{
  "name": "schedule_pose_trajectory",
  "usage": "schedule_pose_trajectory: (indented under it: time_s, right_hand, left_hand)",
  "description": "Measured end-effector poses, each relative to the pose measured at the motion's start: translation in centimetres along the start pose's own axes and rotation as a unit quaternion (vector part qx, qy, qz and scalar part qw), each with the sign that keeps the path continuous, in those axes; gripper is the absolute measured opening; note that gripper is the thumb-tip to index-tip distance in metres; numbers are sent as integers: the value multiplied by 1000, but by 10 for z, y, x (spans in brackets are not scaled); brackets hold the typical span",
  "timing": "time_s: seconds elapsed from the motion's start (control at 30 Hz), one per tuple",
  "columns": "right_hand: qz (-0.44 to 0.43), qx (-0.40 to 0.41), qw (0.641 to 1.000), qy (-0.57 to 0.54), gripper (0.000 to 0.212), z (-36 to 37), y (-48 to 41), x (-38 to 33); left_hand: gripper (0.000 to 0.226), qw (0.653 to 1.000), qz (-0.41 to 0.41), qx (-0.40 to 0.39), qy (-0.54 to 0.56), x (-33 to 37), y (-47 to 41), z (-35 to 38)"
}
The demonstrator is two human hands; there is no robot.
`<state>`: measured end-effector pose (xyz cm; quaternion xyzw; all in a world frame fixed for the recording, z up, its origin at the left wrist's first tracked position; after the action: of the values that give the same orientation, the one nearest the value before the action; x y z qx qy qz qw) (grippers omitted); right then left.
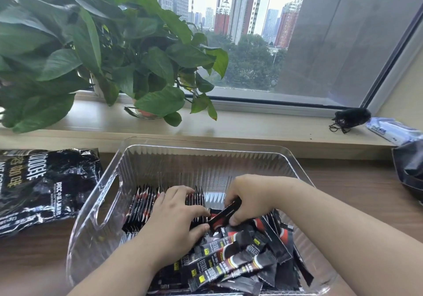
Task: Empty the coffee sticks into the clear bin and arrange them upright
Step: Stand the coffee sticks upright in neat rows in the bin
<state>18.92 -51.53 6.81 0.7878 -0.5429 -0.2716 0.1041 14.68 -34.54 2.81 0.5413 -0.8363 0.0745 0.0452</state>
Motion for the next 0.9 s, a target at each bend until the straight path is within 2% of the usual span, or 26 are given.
schedule_pose_trajectory:
  time_s: [0.13,0.53,0.9]
  right_hand:
    - [-6,-10,1000,-8,29,4,0,-8]
    - [-2,-25,1000,7,17,6,2,-8]
    - [5,-107,994,15,16,3,16,-14]
  left_hand:
    - [40,1000,1,-3,3,0,-1,2]
    - [37,1000,1,-5,15,-1,-1,1]
    - [36,1000,-5,-4,17,-2,-1,0]
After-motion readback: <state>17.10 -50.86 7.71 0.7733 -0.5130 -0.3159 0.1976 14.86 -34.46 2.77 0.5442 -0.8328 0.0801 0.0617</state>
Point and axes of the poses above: each hand's wrist, its own y-axis away from the middle knuckle, its own z-axis out of the palm, x = y × z, the point moved 5 cm from there along -y, towards the middle knuckle, and after that the axes turned 9 degrees about -y, right-handed, at the moved point
